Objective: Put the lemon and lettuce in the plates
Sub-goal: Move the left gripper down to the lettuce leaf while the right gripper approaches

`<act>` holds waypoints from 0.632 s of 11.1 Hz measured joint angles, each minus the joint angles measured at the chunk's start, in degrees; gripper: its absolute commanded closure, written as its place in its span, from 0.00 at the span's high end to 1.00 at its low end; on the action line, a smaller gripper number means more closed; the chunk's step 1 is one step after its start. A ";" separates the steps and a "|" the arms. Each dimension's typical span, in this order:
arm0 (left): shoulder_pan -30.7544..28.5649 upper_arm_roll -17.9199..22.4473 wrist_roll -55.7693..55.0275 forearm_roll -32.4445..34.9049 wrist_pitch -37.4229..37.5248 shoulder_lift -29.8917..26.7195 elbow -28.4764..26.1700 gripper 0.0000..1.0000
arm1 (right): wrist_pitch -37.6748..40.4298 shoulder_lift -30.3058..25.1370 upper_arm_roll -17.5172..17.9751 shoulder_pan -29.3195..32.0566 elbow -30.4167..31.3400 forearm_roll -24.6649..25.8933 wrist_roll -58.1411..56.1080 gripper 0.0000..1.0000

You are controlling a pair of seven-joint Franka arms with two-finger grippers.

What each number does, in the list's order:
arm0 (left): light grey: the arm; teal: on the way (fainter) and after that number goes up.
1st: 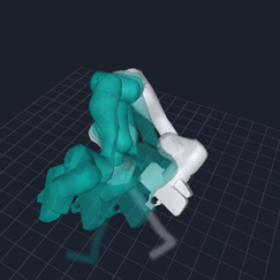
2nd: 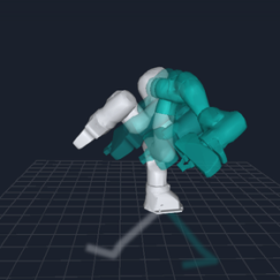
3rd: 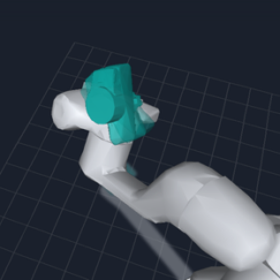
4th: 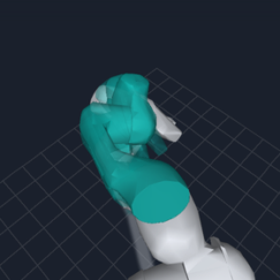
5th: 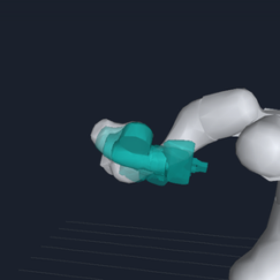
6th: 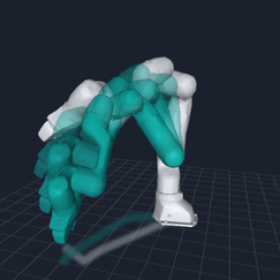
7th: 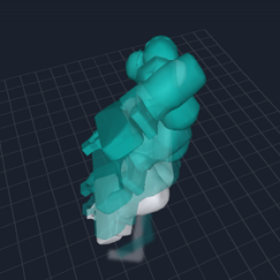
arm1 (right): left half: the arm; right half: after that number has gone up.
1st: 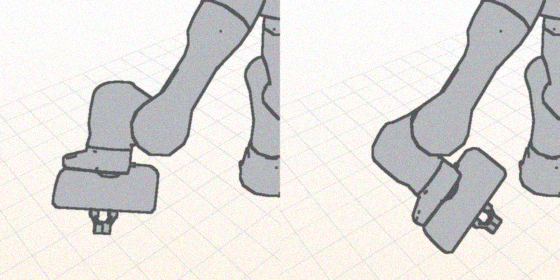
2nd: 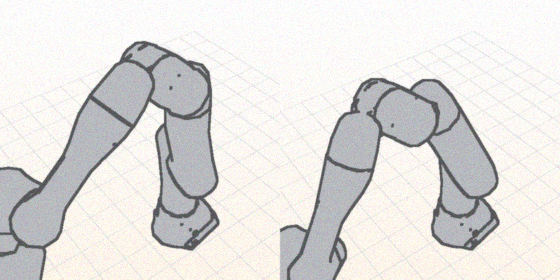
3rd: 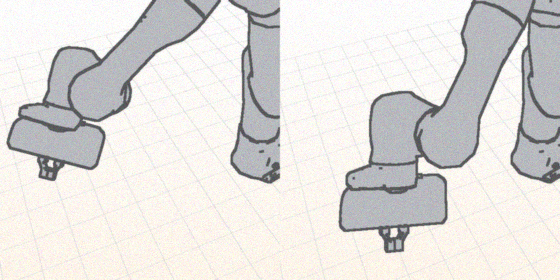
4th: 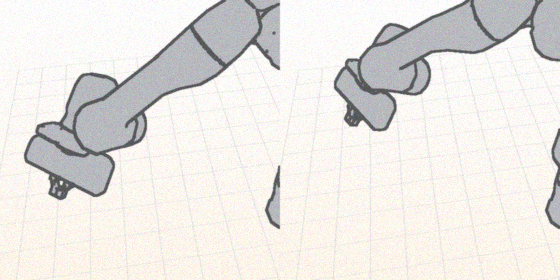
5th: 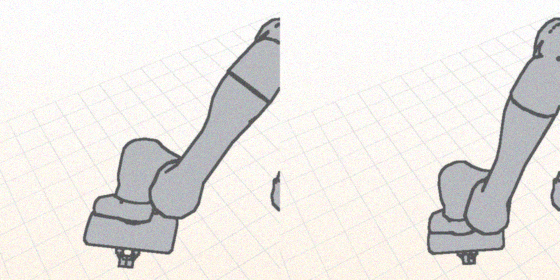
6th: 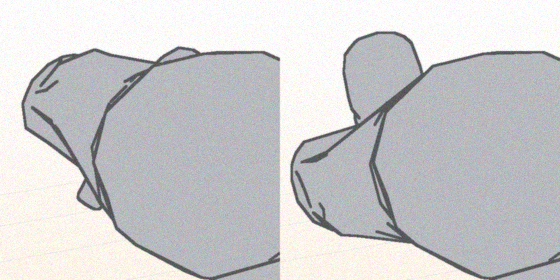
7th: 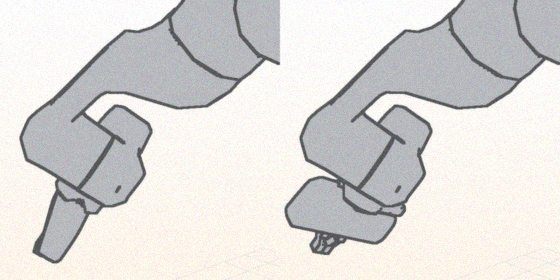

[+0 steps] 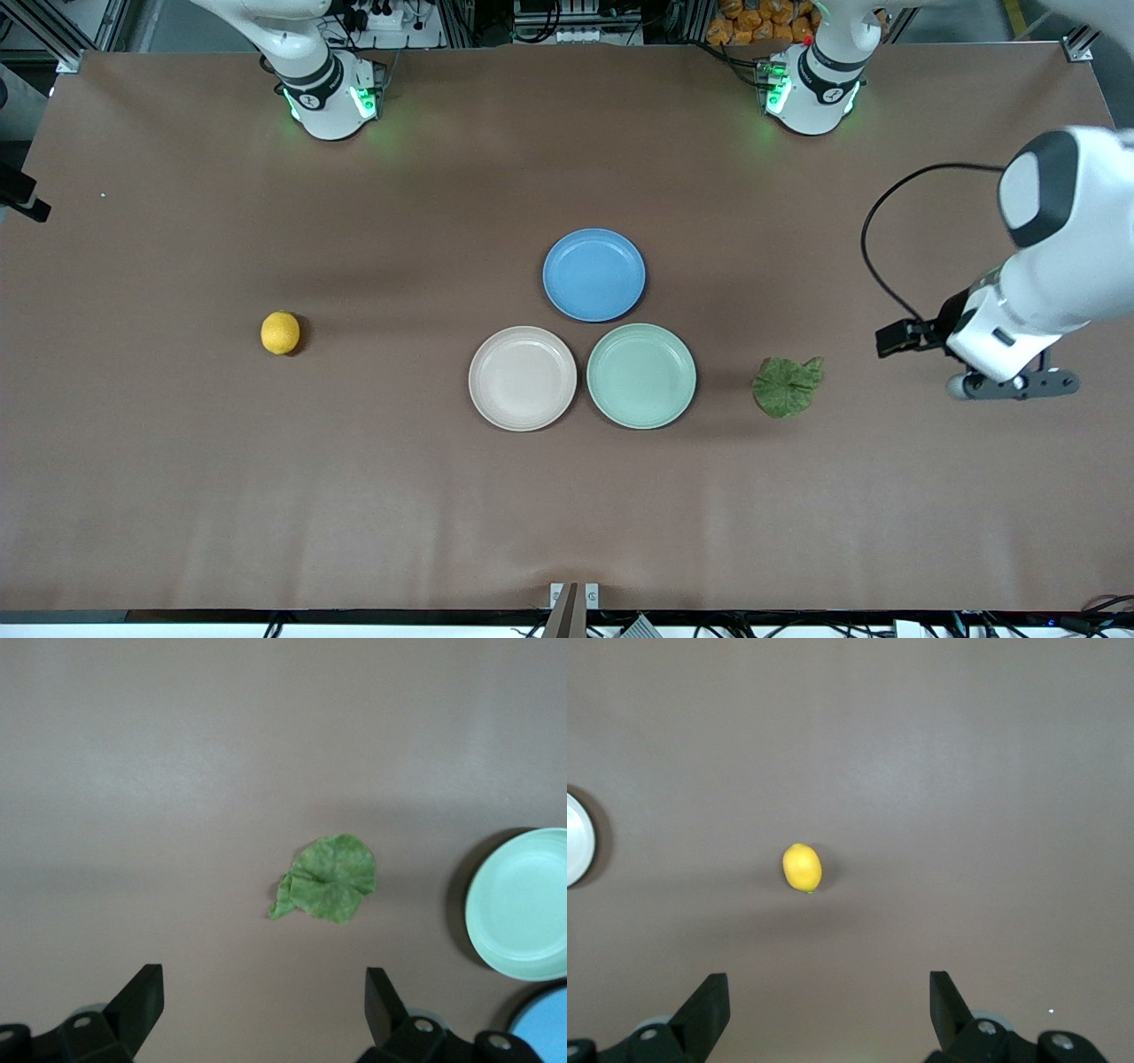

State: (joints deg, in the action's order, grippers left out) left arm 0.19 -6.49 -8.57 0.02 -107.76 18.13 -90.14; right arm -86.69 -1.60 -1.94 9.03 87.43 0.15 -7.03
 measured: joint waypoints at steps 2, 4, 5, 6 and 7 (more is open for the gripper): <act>0.04 -0.03 -1.75 0.00 -3.02 3.39 -0.05 1.00 | -3.96 0.17 -0.06 2.44 2.97 -1.28 -3.32 1.00; 0.13 -0.08 -2.90 0.00 -7.15 7.29 -0.22 1.00 | -8.87 0.50 -0.09 3.15 5.93 -1.53 -3.95 1.00; 0.21 -0.09 -3.89 0.00 -9.93 9.54 -0.47 1.00 | -12.19 0.68 0.02 3.13 7.92 -1.58 -4.01 1.00; 0.47 -0.13 -5.14 0.00 -12.99 11.63 -0.94 1.00 | -15.41 1.08 0.22 2.99 9.98 -1.63 -4.18 1.00; 1.04 -0.16 -6.17 0.00 -15.97 13.39 -1.69 1.00 | -17.93 1.92 0.48 2.43 11.63 -1.69 -4.45 1.00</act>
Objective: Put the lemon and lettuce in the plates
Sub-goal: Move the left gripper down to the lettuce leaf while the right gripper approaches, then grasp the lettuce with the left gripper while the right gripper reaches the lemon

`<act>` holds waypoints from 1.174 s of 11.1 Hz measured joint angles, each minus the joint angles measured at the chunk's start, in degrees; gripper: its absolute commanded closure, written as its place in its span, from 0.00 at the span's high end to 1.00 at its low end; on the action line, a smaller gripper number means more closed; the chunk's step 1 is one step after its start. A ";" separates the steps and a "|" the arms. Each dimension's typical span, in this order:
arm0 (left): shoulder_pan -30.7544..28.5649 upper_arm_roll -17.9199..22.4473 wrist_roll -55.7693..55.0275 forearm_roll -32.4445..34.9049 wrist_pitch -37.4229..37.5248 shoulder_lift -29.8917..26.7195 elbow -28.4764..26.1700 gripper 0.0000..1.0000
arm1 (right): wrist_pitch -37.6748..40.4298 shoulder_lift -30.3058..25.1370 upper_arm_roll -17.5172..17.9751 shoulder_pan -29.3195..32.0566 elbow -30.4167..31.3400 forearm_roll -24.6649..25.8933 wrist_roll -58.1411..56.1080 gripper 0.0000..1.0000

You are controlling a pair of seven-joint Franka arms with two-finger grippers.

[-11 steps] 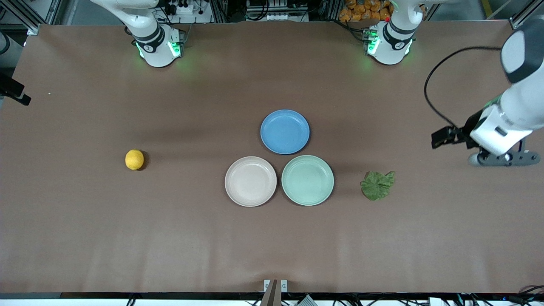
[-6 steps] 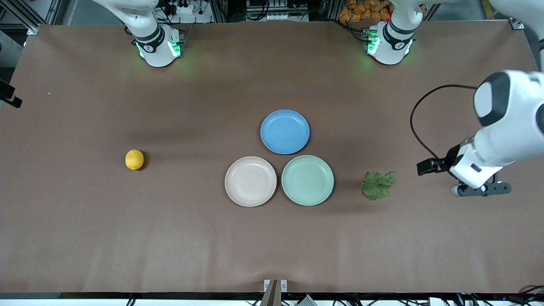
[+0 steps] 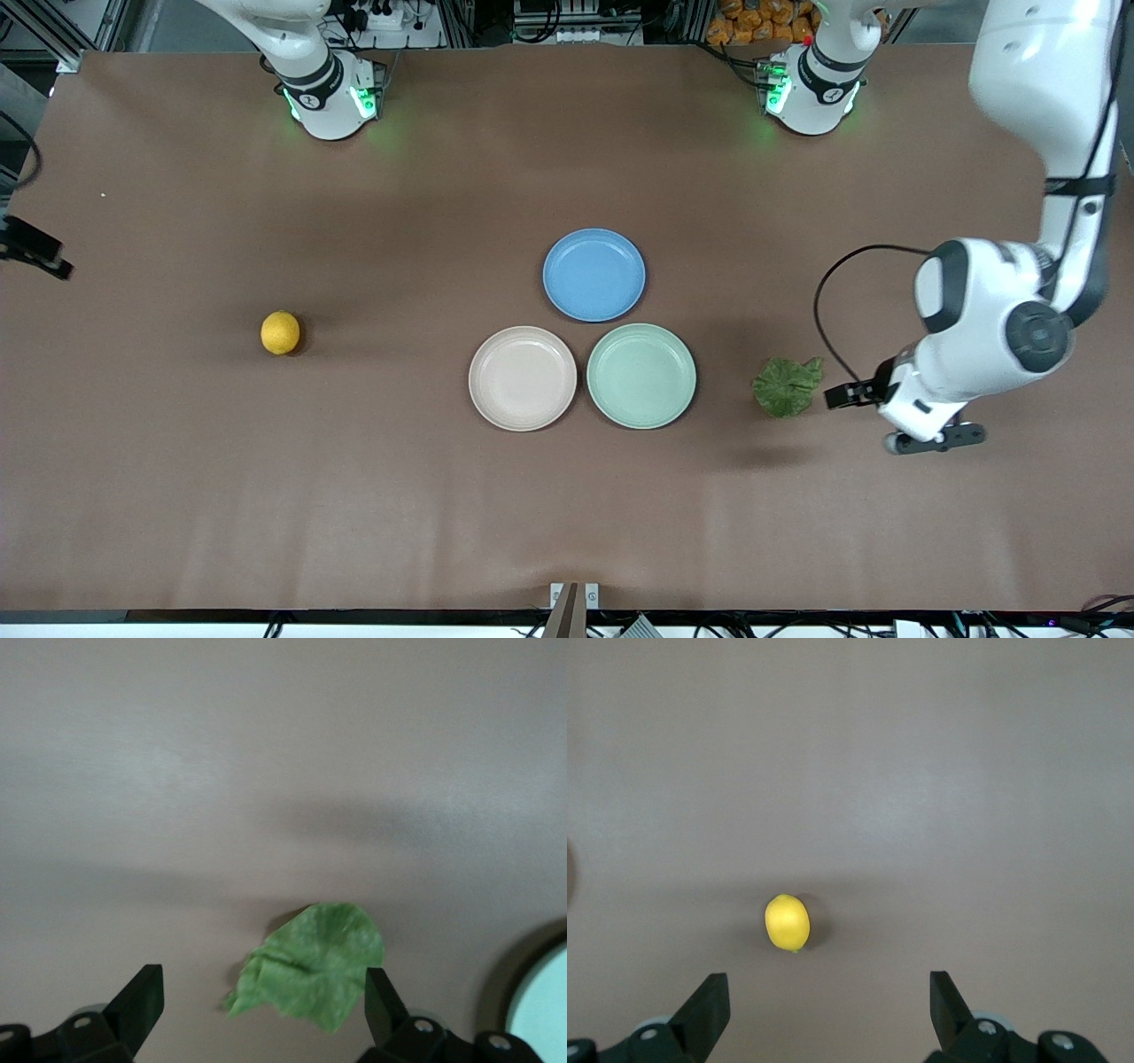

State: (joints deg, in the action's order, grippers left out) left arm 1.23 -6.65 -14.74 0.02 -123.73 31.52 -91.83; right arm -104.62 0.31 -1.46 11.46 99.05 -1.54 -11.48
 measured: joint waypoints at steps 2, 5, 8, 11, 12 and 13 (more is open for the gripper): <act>1.15 -0.03 -0.98 0.00 -2.06 2.48 -0.75 1.00 | -1.53 2.87 0.26 -1.72 1.21 0.02 -4.30 1.00; 2.53 -0.04 -1.07 0.00 -3.44 4.91 -1.77 1.00 | -0.87 6.34 0.11 -1.81 1.29 0.01 -8.69 1.00; 3.72 -0.02 -1.16 0.00 -5.69 7.80 -1.91 1.00 | -0.32 7.93 0.18 -2.22 1.30 -0.08 -7.08 1.00; 5.19 -0.01 -3.62 0.95 -6.83 9.20 -1.91 1.00 | 0.12 8.93 0.23 -4.03 1.31 -0.26 0.21 1.00; 5.69 -0.01 -4.18 1.06 -6.83 9.47 -1.91 1.00 | 0.17 9.24 0.25 -5.14 1.31 -0.27 2.37 1.00; 6.06 0.03 -4.44 1.09 -6.83 9.69 -1.92 1.00 | 0.27 9.63 0.26 -5.92 1.35 -0.27 3.49 1.00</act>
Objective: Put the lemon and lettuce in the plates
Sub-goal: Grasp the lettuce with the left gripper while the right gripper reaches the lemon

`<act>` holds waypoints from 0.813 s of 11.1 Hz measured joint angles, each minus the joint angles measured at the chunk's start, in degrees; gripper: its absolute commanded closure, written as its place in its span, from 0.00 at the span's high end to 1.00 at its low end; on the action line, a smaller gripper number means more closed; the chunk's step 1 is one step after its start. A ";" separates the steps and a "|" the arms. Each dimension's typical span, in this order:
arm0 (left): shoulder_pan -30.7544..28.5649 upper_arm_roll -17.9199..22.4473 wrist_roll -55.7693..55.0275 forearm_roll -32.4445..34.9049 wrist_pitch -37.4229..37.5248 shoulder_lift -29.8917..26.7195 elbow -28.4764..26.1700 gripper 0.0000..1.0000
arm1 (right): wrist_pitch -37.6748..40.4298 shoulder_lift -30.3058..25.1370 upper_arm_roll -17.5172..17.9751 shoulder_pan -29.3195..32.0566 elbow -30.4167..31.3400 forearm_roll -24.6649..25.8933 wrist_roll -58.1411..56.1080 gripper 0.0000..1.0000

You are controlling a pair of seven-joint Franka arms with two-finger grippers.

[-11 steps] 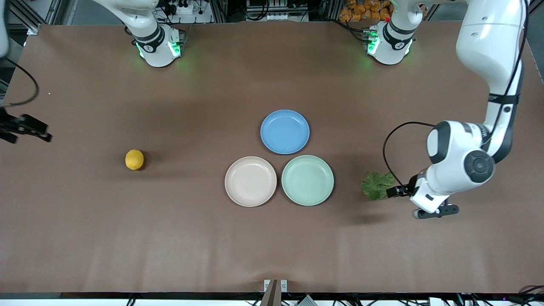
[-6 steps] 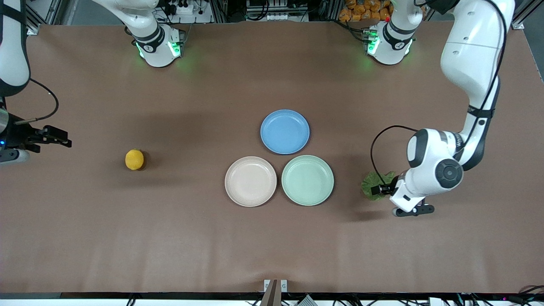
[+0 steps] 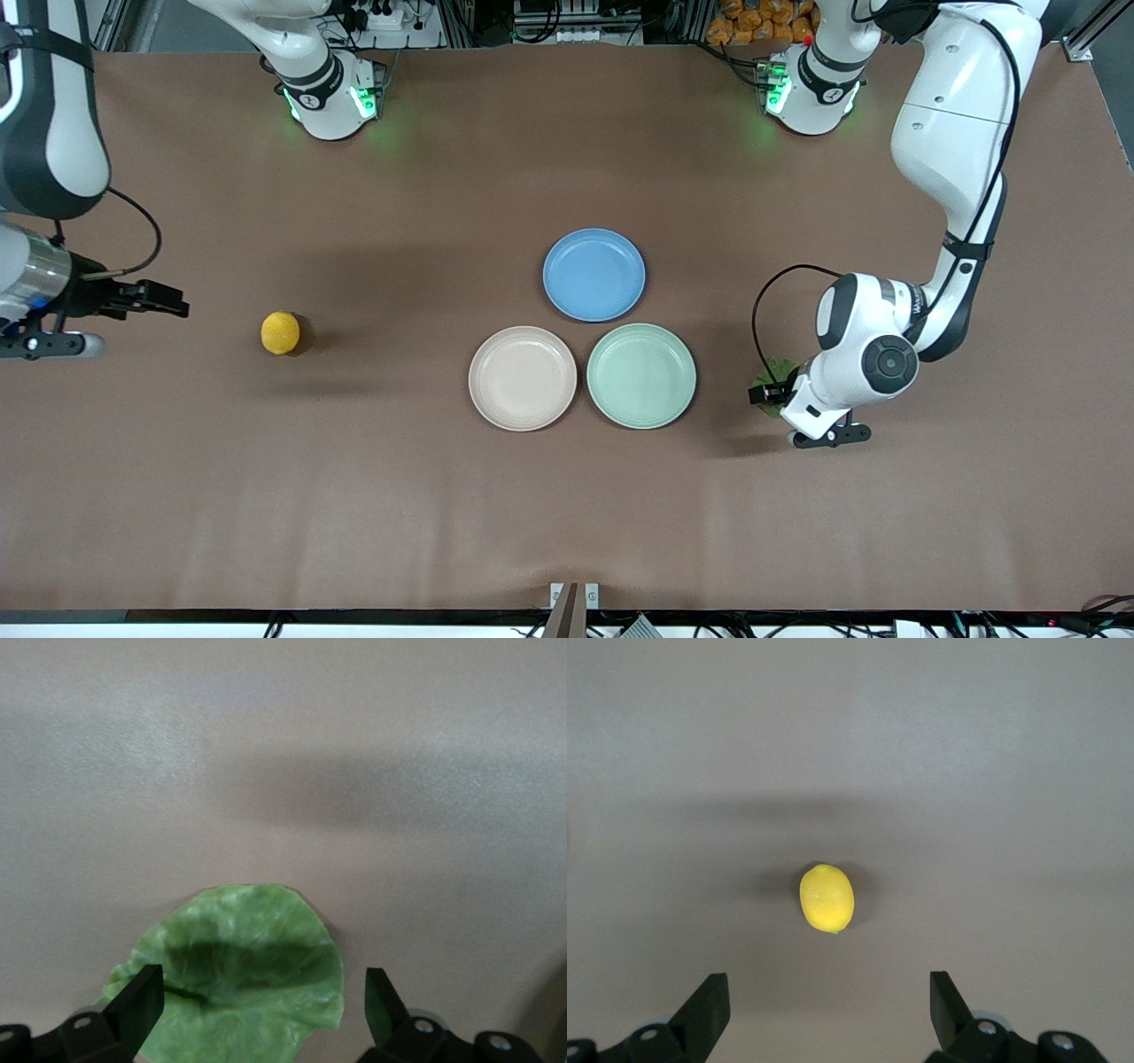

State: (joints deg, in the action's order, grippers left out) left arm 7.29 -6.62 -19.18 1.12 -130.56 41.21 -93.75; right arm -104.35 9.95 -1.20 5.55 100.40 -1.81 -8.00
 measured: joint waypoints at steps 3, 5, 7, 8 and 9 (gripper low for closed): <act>0.20 0.09 -0.02 0.78 -0.65 0.77 0.00 1.00 | -0.06 2.55 0.00 -0.44 0.10 -0.01 0.36 1.00; 0.20 0.13 -0.02 0.94 -1.17 1.42 0.00 1.00 | -1.04 4.70 0.01 -1.14 0.73 -0.15 0.36 1.00; 0.20 0.15 -0.02 0.97 -1.51 1.66 0.00 1.00 | -6.75 5.96 0.07 -1.83 3.91 -0.45 0.36 1.00; 0.20 0.16 -0.02 0.98 -1.66 1.77 0.00 0.87 | -10.06 6.47 0.11 -2.66 5.92 -0.49 0.34 1.00; 0.20 0.17 -0.02 1.02 -1.80 1.99 0.00 0.53 | -13.18 7.09 0.14 -3.96 7.81 -0.50 0.38 1.00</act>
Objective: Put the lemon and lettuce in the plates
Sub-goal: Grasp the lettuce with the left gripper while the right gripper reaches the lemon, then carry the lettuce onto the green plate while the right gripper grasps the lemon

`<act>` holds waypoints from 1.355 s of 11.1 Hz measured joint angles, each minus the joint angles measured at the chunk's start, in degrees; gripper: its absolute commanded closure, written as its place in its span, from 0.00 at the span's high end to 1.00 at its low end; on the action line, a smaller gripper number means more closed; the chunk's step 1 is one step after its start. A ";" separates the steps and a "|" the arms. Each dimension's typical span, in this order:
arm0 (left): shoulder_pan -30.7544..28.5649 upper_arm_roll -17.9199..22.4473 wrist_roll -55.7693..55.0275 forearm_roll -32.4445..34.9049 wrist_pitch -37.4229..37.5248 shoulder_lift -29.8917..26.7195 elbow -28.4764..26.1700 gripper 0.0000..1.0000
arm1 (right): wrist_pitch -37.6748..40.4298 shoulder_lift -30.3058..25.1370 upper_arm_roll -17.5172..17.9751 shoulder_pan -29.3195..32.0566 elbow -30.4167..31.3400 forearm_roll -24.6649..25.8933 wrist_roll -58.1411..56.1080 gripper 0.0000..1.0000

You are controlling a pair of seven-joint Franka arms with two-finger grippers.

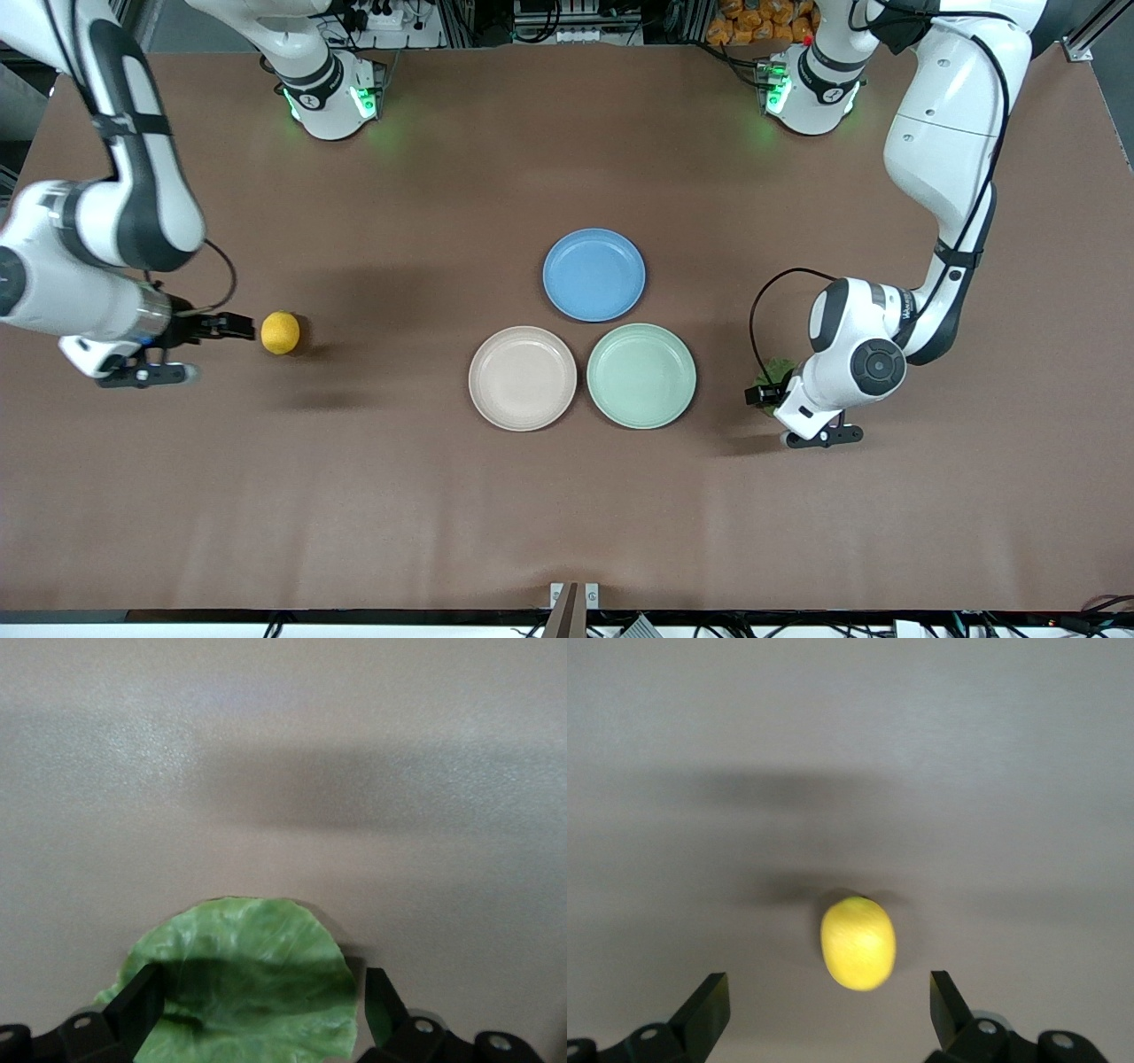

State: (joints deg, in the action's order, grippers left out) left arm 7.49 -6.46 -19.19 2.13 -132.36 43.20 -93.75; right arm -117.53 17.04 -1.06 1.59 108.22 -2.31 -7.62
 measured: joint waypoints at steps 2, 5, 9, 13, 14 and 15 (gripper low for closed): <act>-0.01 0.03 -0.03 1.49 -0.32 0.23 0.10 0.23 | -3.63 1.09 0.02 -1.32 1.95 0.00 0.16 1.00; 0.05 -0.02 -0.03 3.74 -0.18 -0.20 0.66 0.02 | -6.07 2.82 0.02 -1.40 3.44 0.00 0.12 1.00; 0.10 0.19 -0.03 5.52 3.86 -0.05 3.08 0.00 | -17.92 9.76 -0.13 -1.20 7.67 0.00 -1.59 1.00; 1.33 -0.21 -1.08 5.44 12.59 -0.33 10.34 0.00 | -20.10 11.83 -0.37 -0.04 9.59 0.00 -3.01 1.00; 1.51 -0.69 -2.65 4.70 13.45 -0.72 11.79 0.00 | -20.10 11.81 -0.32 -0.05 9.79 0.00 -3.01 1.00; 1.64 -1.64 -4.11 4.18 13.72 -1.25 12.81 0.00 | -20.08 11.79 -0.31 -0.05 10.05 0.00 -3.01 1.00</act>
State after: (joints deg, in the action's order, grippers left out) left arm 9.13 -8.10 -23.30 6.32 -118.64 41.95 -80.94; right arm -137.61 28.83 -1.37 1.54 118.26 -2.31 -10.63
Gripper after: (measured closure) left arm 0.978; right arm 0.000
